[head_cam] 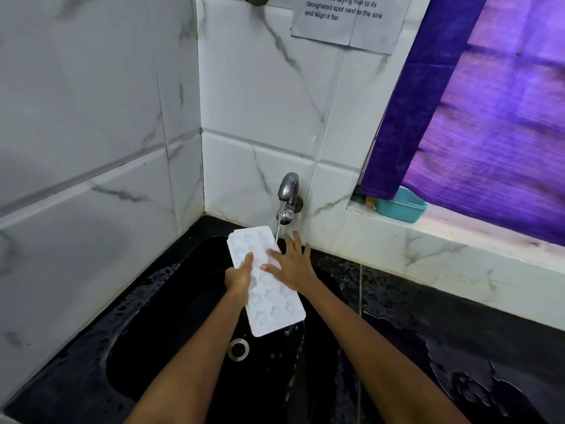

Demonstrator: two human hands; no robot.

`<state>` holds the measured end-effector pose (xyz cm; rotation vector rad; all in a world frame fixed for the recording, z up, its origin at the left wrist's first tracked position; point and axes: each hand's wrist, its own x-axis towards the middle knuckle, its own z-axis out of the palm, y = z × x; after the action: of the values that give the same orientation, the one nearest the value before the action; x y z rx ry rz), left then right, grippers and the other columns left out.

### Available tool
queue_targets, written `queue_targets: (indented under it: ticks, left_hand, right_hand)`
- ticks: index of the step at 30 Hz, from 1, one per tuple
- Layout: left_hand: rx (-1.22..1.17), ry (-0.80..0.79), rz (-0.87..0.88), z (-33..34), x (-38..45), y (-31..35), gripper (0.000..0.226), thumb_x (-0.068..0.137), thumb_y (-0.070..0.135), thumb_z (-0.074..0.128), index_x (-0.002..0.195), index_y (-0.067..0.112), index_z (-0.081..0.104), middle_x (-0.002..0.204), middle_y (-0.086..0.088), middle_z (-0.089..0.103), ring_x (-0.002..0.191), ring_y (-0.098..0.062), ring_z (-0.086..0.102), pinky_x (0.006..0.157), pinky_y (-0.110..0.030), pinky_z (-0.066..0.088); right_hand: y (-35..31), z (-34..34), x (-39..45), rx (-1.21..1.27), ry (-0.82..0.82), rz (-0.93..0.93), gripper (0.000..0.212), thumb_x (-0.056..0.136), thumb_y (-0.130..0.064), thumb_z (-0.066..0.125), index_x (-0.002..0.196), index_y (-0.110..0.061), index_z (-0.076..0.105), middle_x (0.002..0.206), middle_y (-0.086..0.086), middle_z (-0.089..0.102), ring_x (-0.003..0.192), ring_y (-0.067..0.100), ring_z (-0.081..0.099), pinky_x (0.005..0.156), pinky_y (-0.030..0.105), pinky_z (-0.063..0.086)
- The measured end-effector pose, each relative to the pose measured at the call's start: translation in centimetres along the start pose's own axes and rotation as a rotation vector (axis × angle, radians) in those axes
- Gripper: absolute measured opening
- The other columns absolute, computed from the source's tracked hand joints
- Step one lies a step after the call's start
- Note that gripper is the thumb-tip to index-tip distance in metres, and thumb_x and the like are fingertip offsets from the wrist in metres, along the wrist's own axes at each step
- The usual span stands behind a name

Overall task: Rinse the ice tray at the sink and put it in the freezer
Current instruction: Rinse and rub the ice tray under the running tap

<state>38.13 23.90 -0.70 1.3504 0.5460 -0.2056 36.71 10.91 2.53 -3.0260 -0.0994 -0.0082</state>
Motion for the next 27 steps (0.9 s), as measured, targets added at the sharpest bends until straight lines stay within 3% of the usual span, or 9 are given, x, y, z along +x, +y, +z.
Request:
queue_targets:
  ticks: [4, 7, 9, 12, 15, 17, 21, 25, 27]
  left_hand:
    - [0.054, -0.051, 0.059, 0.8, -0.1, 0.3, 0.047, 0.086, 0.041, 0.065, 0.108, 0.000, 0.064, 0.090, -0.012, 0.067, 0.086, -0.030, 0.065, 0.071, -0.031, 0.050]
    - [0.054, -0.041, 0.060, 0.6, 0.1, 0.8, 0.047, 0.086, 0.041, 0.065, 0.106, -0.001, 0.064, 0.085, -0.008, 0.063, 0.080, -0.026, 0.062, 0.069, -0.031, 0.050]
    - [0.088, -0.038, 0.067, 0.0, 0.3, 1.1, 0.049, 0.085, 0.042, 0.066, 0.105, -0.003, 0.064, 0.083, -0.007, 0.063, 0.078, -0.026, 0.063, 0.066, -0.031, 0.051]
    - [0.089, -0.030, 0.071, -0.3, 0.4, 1.5, 0.050, 0.085, 0.042, 0.066, 0.106, -0.003, 0.063, 0.090, -0.010, 0.064, 0.088, -0.033, 0.066, 0.075, -0.035, 0.054]
    - [0.103, -0.042, 0.084, -0.5, 0.4, 2.0, 0.049, 0.085, 0.043, 0.066, 0.105, -0.002, 0.064, 0.090, -0.010, 0.064, 0.085, -0.031, 0.065, 0.074, -0.035, 0.053]
    - [0.124, -0.052, 0.087, -0.4, 0.3, 1.8, 0.050, 0.085, 0.043, 0.065, 0.105, -0.002, 0.064, 0.091, -0.011, 0.065, 0.083, -0.028, 0.064, 0.073, -0.035, 0.053]
    - [0.104, -0.049, 0.074, -0.1, 0.2, 1.5, 0.052, 0.085, 0.044, 0.065, 0.107, -0.003, 0.064, 0.095, -0.014, 0.066, 0.088, -0.031, 0.066, 0.076, -0.036, 0.053]
    - [0.128, -0.056, 0.074, -0.1, 0.2, 1.4, 0.054, 0.086, 0.044, 0.065, 0.108, -0.005, 0.064, 0.094, -0.013, 0.064, 0.087, -0.031, 0.065, 0.075, -0.035, 0.052]
    - [0.086, -0.067, 0.067, 0.2, 0.3, 1.3, 0.052, 0.087, 0.043, 0.064, 0.108, -0.005, 0.063, 0.094, -0.013, 0.064, 0.089, -0.032, 0.066, 0.074, -0.036, 0.053]
  right_hand:
    - [-1.0, 0.4, 0.1, 0.042, 0.019, 0.104, 0.067, 0.089, -0.064, 0.034, 0.139, -0.020, 0.038, 0.154, 0.018, 0.012, 0.145, 0.035, -0.007, 0.109, 0.067, 0.005]
    - [-0.5, -0.5, 0.7, 0.156, -0.039, 0.111, 0.065, 0.087, -0.066, 0.039, 0.139, -0.028, 0.039, 0.155, 0.019, 0.010, 0.144, 0.037, -0.013, 0.109, 0.068, 0.003]
    - [0.3, -0.7, 1.0, 0.074, -0.049, 0.112, 0.061, 0.085, -0.069, 0.036, 0.137, -0.036, 0.040, 0.155, 0.019, 0.009, 0.144, 0.037, -0.015, 0.108, 0.069, 0.000]
    - [0.1, -0.7, 1.3, 0.038, -0.108, 0.094, 0.064, 0.084, -0.071, 0.034, 0.141, -0.041, 0.030, 0.156, 0.018, -0.001, 0.143, 0.037, -0.020, 0.107, 0.070, -0.001]
    - [-0.2, -1.1, 1.4, 0.176, -0.119, 0.095, 0.063, 0.083, -0.070, 0.041, 0.137, -0.037, 0.040, 0.155, 0.018, 0.009, 0.143, 0.035, -0.016, 0.110, 0.067, 0.000]
    - [-0.2, -1.4, 1.6, 0.088, -0.067, 0.108, 0.060, 0.084, -0.070, 0.037, 0.132, -0.035, 0.047, 0.153, 0.020, 0.015, 0.144, 0.037, -0.012, 0.109, 0.068, -0.001]
    - [-0.9, -1.9, 1.9, 0.009, -0.144, 0.083, 0.074, 0.083, -0.074, 0.034, 0.140, -0.028, 0.037, 0.156, 0.022, 0.001, 0.143, 0.038, -0.017, 0.108, 0.069, -0.001]
    - [-0.3, -2.3, 1.8, 0.011, -0.150, 0.131, 0.066, 0.082, -0.074, 0.035, 0.134, -0.033, 0.045, 0.154, 0.022, 0.009, 0.143, 0.039, -0.014, 0.108, 0.069, -0.004]
    - [-0.6, -2.3, 1.8, -0.013, -0.142, 0.128, 0.070, 0.083, -0.074, 0.033, 0.138, -0.032, 0.038, 0.155, 0.022, 0.004, 0.143, 0.039, -0.016, 0.107, 0.070, -0.002]
